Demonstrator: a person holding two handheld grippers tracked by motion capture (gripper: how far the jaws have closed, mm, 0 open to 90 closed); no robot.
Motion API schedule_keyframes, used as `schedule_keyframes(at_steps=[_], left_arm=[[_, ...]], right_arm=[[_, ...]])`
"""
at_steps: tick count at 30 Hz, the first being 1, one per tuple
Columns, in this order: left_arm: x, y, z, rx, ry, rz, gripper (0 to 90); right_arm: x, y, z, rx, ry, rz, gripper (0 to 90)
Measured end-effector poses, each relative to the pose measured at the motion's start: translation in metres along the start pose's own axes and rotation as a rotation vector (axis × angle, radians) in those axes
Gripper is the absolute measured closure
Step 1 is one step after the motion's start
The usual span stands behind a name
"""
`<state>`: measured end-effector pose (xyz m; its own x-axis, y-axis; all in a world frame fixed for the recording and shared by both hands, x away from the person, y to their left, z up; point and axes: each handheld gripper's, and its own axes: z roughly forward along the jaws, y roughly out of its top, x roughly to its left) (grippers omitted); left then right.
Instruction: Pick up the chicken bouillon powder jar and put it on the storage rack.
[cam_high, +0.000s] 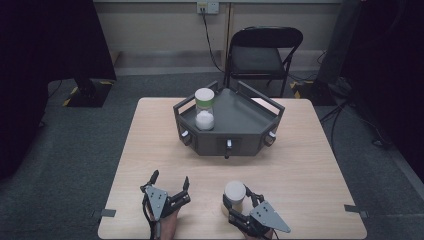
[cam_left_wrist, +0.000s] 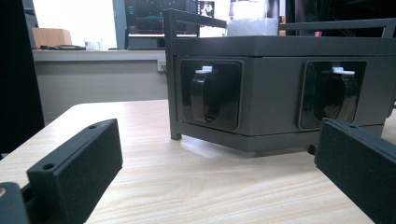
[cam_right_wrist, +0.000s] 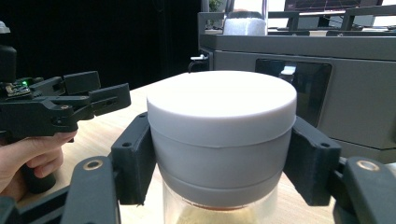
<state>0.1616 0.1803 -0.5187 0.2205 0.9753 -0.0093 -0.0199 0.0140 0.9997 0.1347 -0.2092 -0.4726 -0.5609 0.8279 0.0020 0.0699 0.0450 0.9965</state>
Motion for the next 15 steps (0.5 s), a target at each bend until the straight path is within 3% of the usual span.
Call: schedule_keyframes(at_steps=[15], left_arm=[[0.0, 0.0001, 0.0, 0.0, 0.0, 0.0, 0.3]], right_arm=[[-0.0028, 0.0086, 0.0009, 0.016, 0.014, -0.021, 33.0]])
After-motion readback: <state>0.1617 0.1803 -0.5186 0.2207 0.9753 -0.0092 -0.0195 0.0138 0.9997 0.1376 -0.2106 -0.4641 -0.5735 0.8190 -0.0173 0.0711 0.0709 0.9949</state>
